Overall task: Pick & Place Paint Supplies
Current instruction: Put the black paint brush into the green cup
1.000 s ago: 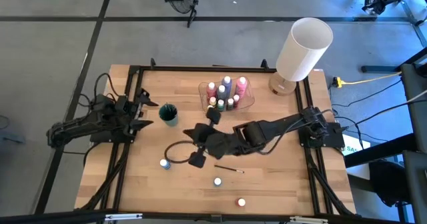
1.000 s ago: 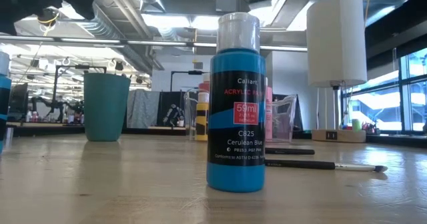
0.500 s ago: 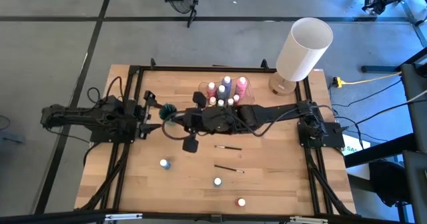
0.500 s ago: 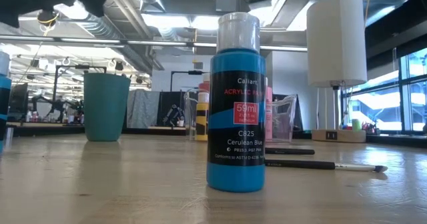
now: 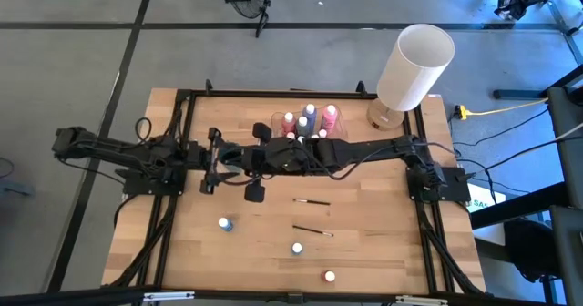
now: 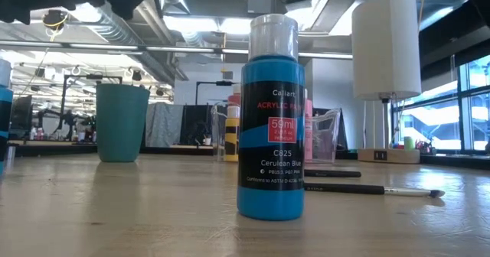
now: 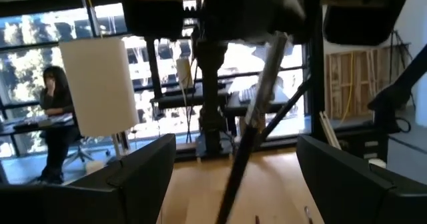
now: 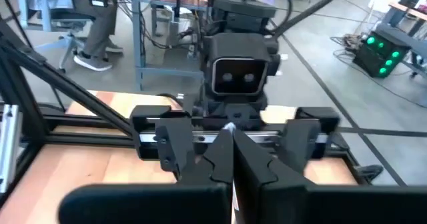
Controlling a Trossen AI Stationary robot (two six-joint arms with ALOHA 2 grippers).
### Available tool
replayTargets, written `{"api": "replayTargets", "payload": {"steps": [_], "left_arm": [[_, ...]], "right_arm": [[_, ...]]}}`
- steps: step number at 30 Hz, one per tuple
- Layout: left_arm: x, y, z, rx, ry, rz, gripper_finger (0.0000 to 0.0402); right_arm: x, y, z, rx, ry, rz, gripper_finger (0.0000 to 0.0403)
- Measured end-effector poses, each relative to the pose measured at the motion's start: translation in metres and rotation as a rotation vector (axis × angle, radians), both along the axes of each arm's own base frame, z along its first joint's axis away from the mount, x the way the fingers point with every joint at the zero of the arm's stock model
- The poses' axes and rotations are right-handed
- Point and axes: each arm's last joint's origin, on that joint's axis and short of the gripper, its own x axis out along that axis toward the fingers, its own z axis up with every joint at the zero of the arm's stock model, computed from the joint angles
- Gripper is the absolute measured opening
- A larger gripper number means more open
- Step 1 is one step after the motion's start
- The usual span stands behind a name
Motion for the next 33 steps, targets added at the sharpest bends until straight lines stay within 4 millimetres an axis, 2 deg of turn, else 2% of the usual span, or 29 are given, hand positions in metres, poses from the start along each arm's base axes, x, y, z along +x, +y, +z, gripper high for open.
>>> {"api": "replayTargets", "payload": {"steps": [9,20,25,33], "left_arm": [[0.0024,-0.0058,0.0028,-0.013,-0.037,-0.009,0.0308],[0.0087,-0.0084,-0.0045,-0.023,0.022,0.075,0.0302],[0.009,-0.0085,-0.0048,-0.023,0.024,0.076,0.0274],[0.0089,-0.007,-0.0048,-0.032,0.025,0.126,0.0204]], "right_arm": [[0.0026,0.0035,-0.0032,0.001,-0.004,0.008,0.0],[0.0024,0.0036,-0.0036,0.001,-0.001,0.008,0.0],[0.0023,0.0037,-0.004,-0.007,0.004,0.011,0.0],[0.0023,0.0036,-0.0041,-0.008,0.006,0.01,0.0]]}}
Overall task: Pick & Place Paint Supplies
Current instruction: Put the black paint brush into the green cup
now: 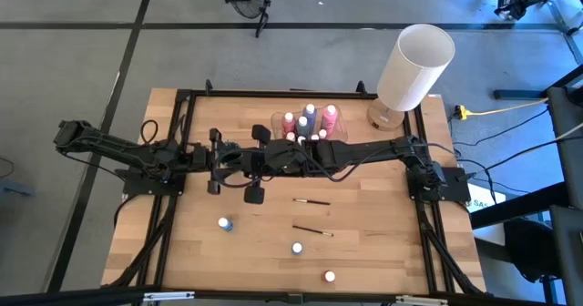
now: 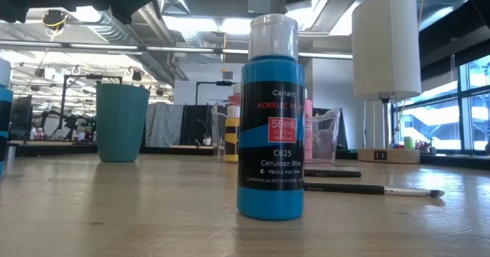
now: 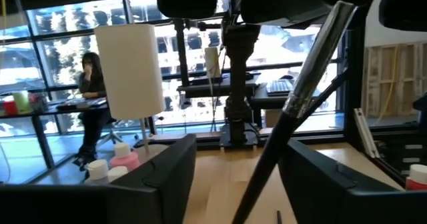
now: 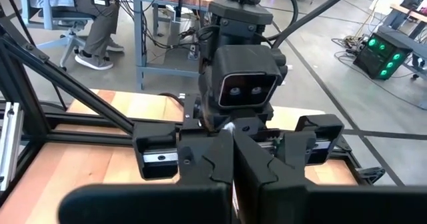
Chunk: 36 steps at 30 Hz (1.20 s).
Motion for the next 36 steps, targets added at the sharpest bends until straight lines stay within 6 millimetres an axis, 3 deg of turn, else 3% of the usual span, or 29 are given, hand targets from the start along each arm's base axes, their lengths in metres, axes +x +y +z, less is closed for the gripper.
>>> {"api": "replayTargets", "payload": {"steps": [23,30,36], "left_arm": [[0.0,0.0,-0.001,0.046,0.014,0.015,0.0026],[0.0,0.0,-0.002,0.048,0.024,0.007,0.0021],[0.0,0.0,-0.003,0.035,0.033,0.02,0.0021]], "right_arm": [[0.004,-0.015,-0.005,0.016,0.022,-0.044,0.0008],[0.002,-0.015,-0.008,0.027,0.057,-0.044,0.0055],[0.0,-0.014,-0.014,0.061,0.117,-0.055,0.013]]}}
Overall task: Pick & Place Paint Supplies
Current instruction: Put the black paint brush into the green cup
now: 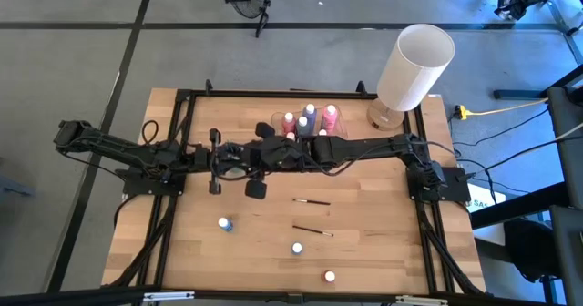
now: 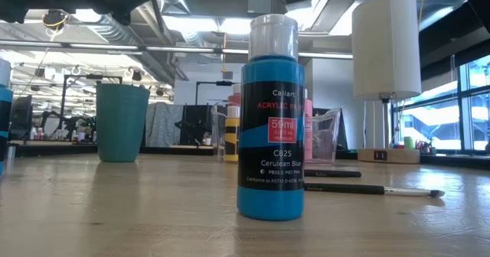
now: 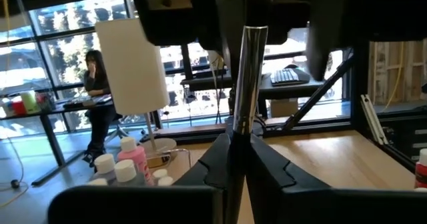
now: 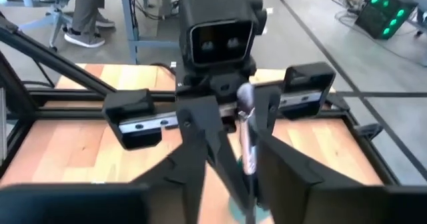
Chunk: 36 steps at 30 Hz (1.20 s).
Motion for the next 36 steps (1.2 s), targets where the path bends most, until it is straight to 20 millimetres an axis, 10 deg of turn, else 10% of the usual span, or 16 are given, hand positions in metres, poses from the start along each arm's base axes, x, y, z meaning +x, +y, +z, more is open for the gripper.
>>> {"api": "replayTargets", "payload": {"steps": [7,17,22,30,36], "left_arm": [[-0.002,0.003,0.003,-0.017,0.081,0.109,0.0021],[-0.005,0.015,0.038,0.032,0.194,0.241,0.0021],[-0.011,0.028,0.04,-0.013,0.224,0.317,0.0021],[-0.016,0.049,0.04,-0.064,0.221,0.254,0.0021],[-0.017,0.07,0.039,-0.144,0.189,0.24,0.0021]], "right_arm": [[-0.014,0.008,-0.001,-0.037,0.101,-0.119,0.0213],[-0.057,0.043,0.011,0.057,0.336,-0.197,0.0218],[-0.114,0.079,0.018,0.007,0.428,-0.431,0.0218],[-0.202,0.151,0.057,-0.11,0.089,-0.436,0.0218],[-0.231,0.171,0.067,-0.169,-0.086,-0.434,0.0217]]}}
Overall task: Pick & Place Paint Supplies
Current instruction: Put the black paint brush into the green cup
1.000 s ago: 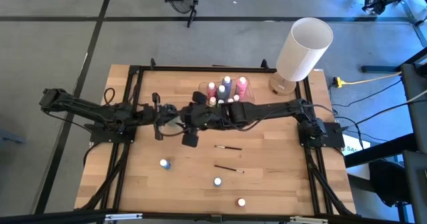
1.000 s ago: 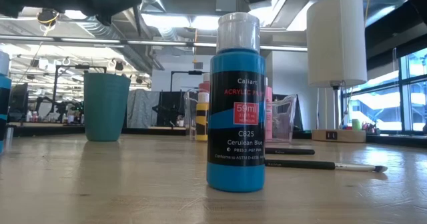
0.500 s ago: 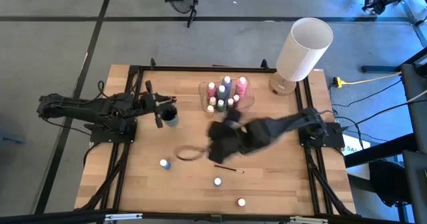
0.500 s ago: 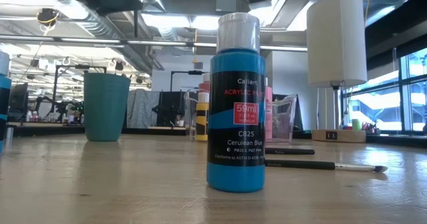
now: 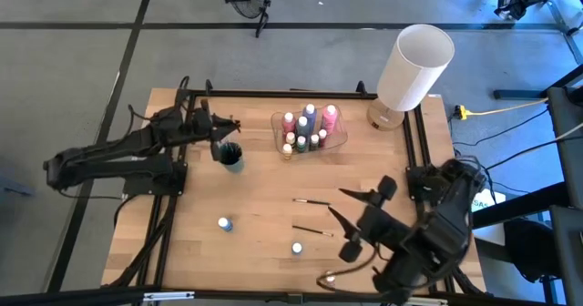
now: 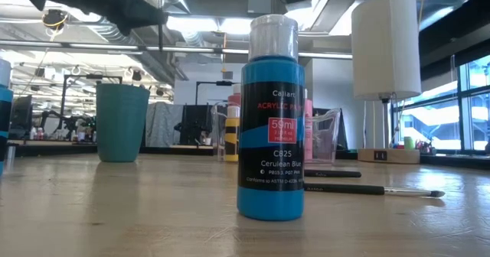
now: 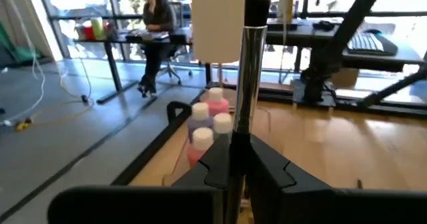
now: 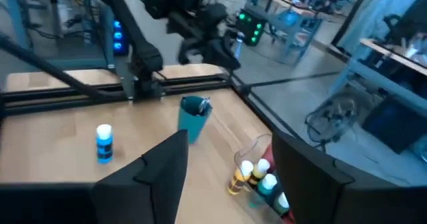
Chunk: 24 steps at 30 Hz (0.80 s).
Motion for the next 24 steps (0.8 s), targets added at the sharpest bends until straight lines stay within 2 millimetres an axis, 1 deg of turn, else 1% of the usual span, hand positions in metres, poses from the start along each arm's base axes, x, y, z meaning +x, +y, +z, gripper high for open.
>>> {"api": "replayTargets", "payload": {"steps": [3,5,7,9,13,15,18,21,22,24], "left_arm": [[-0.002,0.01,-0.009,-0.029,-0.027,0.019,0.0021],[-0.004,0.014,-0.012,-0.043,-0.052,0.024,0.0021],[-0.006,0.018,-0.013,-0.046,-0.057,0.046,0.0021],[-0.008,0.02,-0.01,-0.028,-0.082,0.065,0.0021],[-0.009,0.021,-0.003,-0.021,-0.153,0.066,0.0021],[-0.008,0.02,-0.004,-0.035,-0.155,0.038,0.0021],[-0.007,0.018,-0.007,-0.048,-0.126,0.013,0.0021],[-0.005,0.015,-0.006,-0.022,-0.118,-0.008,0.0021],[-0.005,0.014,-0.006,-0.014,-0.116,-0.015,0.0022],[-0.004,0.012,-0.005,0.001,-0.121,-0.029,0.0022]], "right_arm": [[-0.002,-0.001,0.003,-0.042,0.01,0.01,0.0217],[-0.002,-0.007,0.007,-0.089,0.024,0.008,0.0217],[-0.001,-0.019,0.014,-0.132,0.048,-0.001,0.0217],[0.003,-0.033,0.019,-0.165,0.08,-0.02,0.0217],[0.019,-0.062,0.026,-0.215,0.134,-0.078,0.0217],[0.03,-0.073,0.028,-0.19,0.183,-0.054,0.0217],[0.052,-0.081,0.033,-0.126,0.223,0.089,0.0216],[0.075,-0.083,0.047,-0.084,0.167,0.359,0.0207],[0.08,-0.085,0.052,-0.08,0.143,0.458,0.0203],[0.083,-0.088,0.062,-0.098,0.116,0.633,0.0195]]}}
